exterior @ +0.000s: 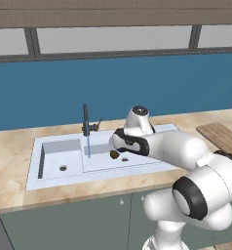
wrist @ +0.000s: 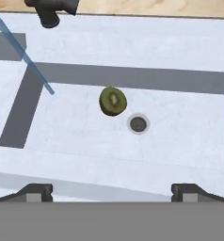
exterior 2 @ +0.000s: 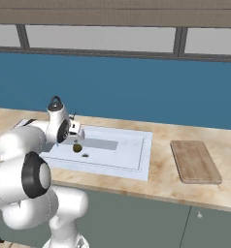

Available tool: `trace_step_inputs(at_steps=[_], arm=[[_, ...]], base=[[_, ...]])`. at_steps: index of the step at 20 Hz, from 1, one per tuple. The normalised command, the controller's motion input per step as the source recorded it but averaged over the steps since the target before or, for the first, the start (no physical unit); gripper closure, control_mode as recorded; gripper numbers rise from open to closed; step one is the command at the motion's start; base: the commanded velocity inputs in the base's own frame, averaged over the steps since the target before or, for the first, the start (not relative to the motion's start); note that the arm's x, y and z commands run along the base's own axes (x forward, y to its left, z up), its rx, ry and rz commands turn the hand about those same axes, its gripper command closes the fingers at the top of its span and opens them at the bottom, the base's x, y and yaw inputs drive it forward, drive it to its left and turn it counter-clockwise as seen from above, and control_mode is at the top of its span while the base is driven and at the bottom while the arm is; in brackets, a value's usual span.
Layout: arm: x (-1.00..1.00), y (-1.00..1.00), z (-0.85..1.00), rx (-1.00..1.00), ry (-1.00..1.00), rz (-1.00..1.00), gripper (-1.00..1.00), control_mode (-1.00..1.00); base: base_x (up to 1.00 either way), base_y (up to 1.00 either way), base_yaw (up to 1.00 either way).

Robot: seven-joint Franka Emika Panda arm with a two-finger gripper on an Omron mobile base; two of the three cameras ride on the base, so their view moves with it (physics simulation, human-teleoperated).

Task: Pick the kiwi from the sink and place it on the cutting board to airdry. Then turn off the sink faucet.

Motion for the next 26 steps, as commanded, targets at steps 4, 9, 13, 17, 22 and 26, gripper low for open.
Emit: trace_step_inputs(at_steps=[4, 9, 13, 17, 22, 26], arm=[[0.13, 0.03, -0.24, 0.00, 0.00, 0.00, -1.00, -1.00], [0.12, 0.01, -0.22, 0.00, 0.00, 0.00, -1.00, -1.00], [0.09, 0.00, -0.19, 0.00, 0.00, 0.00, -1.00, -1.00], [0.08, 0.01, -0.16, 0.00, 0.00, 0.00, -1.00, -1.00], [0.08, 0.04, -0.16, 0.00, 0.00, 0.00, -1.00, -1.00], [0.15, 0.11, -0.22, 0.00, 0.00, 0.00, -1.00, -1.00]], base=[[0.00, 0.00, 0.00], [0.00, 0.00, 0.00], [0.00, 0.00, 0.00], [0.00, 0.00, 0.00], [0.00, 0.00, 0.00], [0.00, 0.00, 0.00]])
